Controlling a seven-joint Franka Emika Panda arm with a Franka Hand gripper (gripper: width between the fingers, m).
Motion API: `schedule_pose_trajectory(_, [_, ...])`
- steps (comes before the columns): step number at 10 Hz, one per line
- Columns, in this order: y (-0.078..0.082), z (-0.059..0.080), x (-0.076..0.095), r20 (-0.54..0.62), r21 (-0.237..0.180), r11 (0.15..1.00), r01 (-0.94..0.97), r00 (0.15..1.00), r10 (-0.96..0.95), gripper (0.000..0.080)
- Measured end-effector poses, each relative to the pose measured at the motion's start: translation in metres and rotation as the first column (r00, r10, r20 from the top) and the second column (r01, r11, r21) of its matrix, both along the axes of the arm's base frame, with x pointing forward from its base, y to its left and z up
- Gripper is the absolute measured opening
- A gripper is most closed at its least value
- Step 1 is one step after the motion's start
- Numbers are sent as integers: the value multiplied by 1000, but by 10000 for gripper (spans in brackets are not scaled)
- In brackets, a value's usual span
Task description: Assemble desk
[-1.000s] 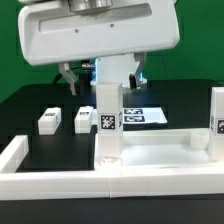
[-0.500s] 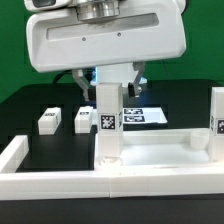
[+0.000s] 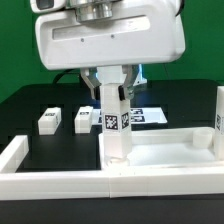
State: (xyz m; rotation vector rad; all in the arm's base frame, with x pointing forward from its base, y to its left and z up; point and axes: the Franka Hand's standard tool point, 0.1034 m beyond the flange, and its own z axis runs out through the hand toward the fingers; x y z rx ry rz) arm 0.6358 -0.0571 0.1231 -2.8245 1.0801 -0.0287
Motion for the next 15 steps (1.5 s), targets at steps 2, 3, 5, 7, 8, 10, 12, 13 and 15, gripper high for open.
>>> schedule_pose_trajectory(2, [2, -1, 2, -43, 8, 942, 335, 942, -334, 293])
schedule_pose_trajectory(3, [3, -1, 3, -50, 18, 877, 480, 877, -479, 294])
schedule_pose_trajectory(5, [2, -2, 0, -62, 39, 751, 659, 752, -657, 294])
schedule_pose_trajectory(7, [3, -2, 0, -59, 38, 773, 634, 773, -631, 295])
schedule_pose_trajectory(8, [5, -2, -1, -56, 31, 823, 567, 823, -565, 467])
schedule_pose_trajectory(10, [15, -4, -6, -62, -5, 980, 200, 978, -200, 612])
schedule_pose_trajectory(12, [18, -5, -7, -54, -8, 997, 75, 996, -75, 647])
schedule_pose_trajectory(13, [17, -5, -7, -47, -12, 1000, -10, 999, 10, 647])
schedule_pose_trajectory(15, [17, -5, -7, -30, -17, 979, -202, 979, 202, 649])
